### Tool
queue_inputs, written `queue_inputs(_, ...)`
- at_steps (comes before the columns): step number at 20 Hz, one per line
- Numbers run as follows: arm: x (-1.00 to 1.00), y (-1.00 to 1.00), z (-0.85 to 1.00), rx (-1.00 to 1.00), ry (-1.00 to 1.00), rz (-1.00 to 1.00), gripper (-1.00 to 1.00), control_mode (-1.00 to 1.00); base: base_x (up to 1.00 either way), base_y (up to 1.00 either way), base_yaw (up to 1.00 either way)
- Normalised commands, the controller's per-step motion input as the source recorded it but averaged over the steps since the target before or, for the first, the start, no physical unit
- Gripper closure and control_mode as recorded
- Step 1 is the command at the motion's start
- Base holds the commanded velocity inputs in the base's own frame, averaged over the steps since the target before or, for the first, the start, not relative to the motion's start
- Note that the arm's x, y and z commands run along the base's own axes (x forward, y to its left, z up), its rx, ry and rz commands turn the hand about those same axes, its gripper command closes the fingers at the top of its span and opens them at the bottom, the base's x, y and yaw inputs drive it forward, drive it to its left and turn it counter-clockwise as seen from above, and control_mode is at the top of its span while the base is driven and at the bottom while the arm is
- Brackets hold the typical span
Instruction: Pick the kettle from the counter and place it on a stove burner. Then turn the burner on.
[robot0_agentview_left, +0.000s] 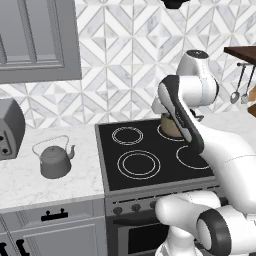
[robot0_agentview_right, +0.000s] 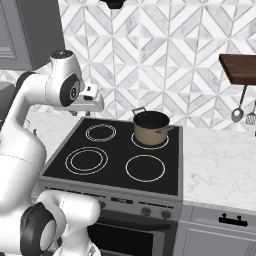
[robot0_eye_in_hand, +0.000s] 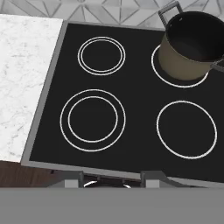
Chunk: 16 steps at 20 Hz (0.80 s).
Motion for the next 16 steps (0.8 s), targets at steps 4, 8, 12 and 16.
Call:
queue_inputs(4, 0.00, 0.18, -0.12, 0.00, 0.00, 0.00, -1.00, -1.00, 0.00, 0.00, 0.00)
queue_inputs(8, 0.00, 0.59, -0.24, 0.00, -0.01, 0.00, -1.00, -1.00, 0.00, 0.00, 0.00)
queue_inputs(12, 0.00, 0.75, -0.35, 0.00, -0.03, 0.00, -1.00, -1.00, 0.00, 0.00, 0.00)
queue_inputs(16, 0.00, 0.75, -0.24, -0.01, -0.01, -0.02, -1.00, -1.00, 0.00, 0.00, 0.00)
